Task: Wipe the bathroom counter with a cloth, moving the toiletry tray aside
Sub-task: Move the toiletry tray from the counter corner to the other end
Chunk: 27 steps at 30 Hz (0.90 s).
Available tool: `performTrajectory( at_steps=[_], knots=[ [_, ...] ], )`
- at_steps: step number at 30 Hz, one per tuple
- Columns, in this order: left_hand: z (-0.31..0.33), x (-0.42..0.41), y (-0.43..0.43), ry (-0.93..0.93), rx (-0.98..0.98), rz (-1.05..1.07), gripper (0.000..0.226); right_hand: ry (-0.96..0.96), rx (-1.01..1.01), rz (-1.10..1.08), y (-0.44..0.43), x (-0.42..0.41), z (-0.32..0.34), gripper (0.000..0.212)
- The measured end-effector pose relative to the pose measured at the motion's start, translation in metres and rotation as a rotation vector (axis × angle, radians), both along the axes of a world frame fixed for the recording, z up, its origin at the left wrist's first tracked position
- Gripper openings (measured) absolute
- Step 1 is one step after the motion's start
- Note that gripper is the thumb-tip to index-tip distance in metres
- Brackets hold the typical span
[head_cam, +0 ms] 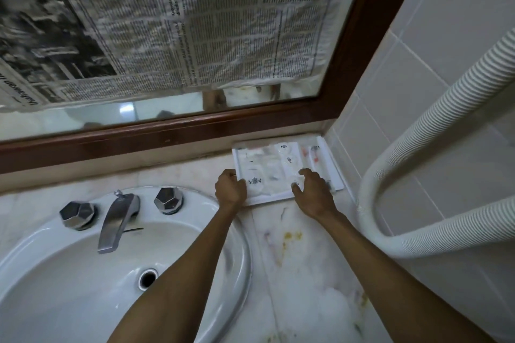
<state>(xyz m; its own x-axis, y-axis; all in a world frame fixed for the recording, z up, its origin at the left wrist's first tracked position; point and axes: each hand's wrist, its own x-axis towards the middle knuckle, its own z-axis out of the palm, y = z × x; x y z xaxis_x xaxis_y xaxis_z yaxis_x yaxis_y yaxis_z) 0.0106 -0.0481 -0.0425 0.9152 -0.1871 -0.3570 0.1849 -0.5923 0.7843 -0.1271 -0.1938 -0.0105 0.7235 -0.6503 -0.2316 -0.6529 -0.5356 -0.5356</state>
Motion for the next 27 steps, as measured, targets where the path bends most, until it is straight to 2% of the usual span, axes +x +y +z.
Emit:
performTrajectory(
  at_steps=[4, 8, 13, 21, 27],
  knots=[
    [0.005, 0.006, 0.019, 0.001, -0.125, 0.042, 0.026, 0.005, -0.028, 0.018, 0.000, 0.000, 0.002, 0.045],
    [0.007, 0.013, 0.030, 0.078, -0.204, 0.101, 0.031, 0.067, -0.040, 0.025, 0.000, 0.000, 0.002, 0.047],
    [0.012, 0.013, 0.044, 0.123, -0.216, 0.162, 0.024, 0.077, -0.052, 0.014, -0.002, -0.003, -0.002, 0.047],
    [0.027, 0.005, 0.089, 0.107, -0.165, 0.145, 0.027, 0.063, -0.096, -0.009, 0.005, -0.008, 0.004, 0.058],
    [0.037, -0.003, 0.131, 0.140, -0.190, 0.176, 0.024, 0.104, -0.018, -0.027, 0.022, -0.020, 0.011, 0.070]
  ],
)
